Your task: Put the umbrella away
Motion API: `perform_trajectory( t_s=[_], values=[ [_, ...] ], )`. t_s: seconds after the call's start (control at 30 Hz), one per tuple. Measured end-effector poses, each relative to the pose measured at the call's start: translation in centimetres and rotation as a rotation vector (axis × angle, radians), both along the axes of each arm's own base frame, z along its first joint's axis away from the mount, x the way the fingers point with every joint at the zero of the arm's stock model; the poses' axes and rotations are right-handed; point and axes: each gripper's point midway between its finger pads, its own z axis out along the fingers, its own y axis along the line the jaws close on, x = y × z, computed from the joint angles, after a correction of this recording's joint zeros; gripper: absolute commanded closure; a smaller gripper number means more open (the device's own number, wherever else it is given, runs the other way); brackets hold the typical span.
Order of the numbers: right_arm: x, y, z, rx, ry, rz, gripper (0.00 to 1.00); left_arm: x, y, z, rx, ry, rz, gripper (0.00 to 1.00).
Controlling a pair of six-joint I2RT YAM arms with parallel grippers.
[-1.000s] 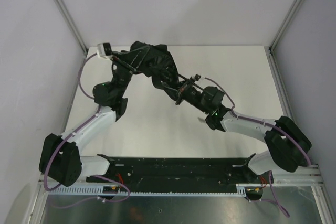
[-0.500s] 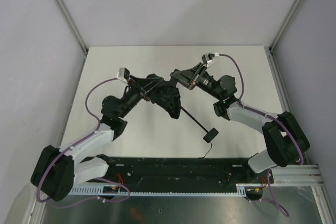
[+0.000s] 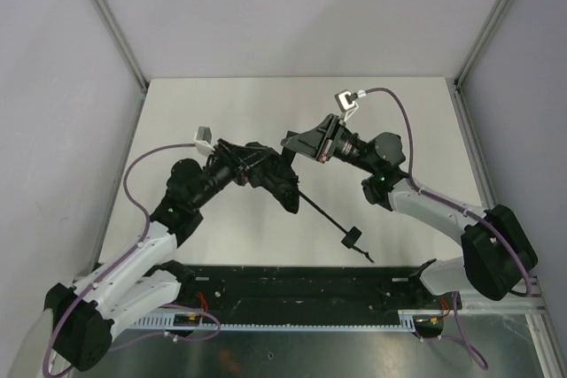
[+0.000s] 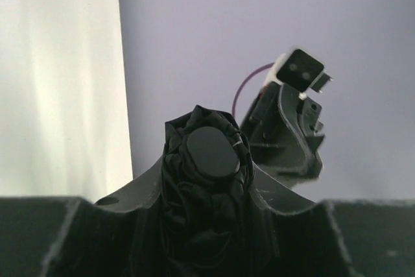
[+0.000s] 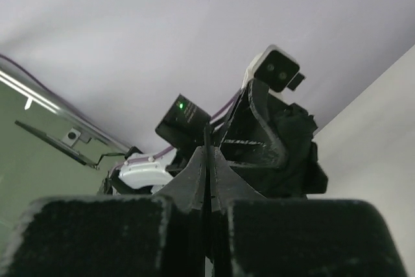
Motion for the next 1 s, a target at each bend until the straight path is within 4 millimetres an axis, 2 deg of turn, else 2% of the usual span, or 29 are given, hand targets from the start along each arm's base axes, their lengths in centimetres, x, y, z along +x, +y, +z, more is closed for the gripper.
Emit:
perform_trajectory(
  t_s=[0.23, 0.43, 0.67, 0.8, 1.0],
  values=[
    [-3.4, 2.3, -0.6, -0.072, -0.089, 0.023, 1.0, 0.4, 0.4, -0.4, 0.115, 0.05, 0.03, 1.0],
    [-5.2, 4.4, -3.7, -0.221, -0.177, 0.016, 1.0, 0.5, 0.3, -2.8, 0.185, 0.143, 0.02, 1.0],
    [-5.8, 6.0, -6.4, -0.392, -0.307, 0.018, 1.0, 0.5, 0.2, -5.0, 0.256, 0.228, 0.008, 1.0],
    [-6.1, 6.4, -7.2, -0.449, -0.366, 0.019, 1.0, 0.6, 0.3, -5.4, 0.282, 0.244, 0.0, 1.0],
    [-6.1, 6.4, -8.2, -0.472, -0.367, 0.03, 1.0, 0.6, 0.6, -6.6, 0.309, 0.288, -0.017, 1.0]
  ],
)
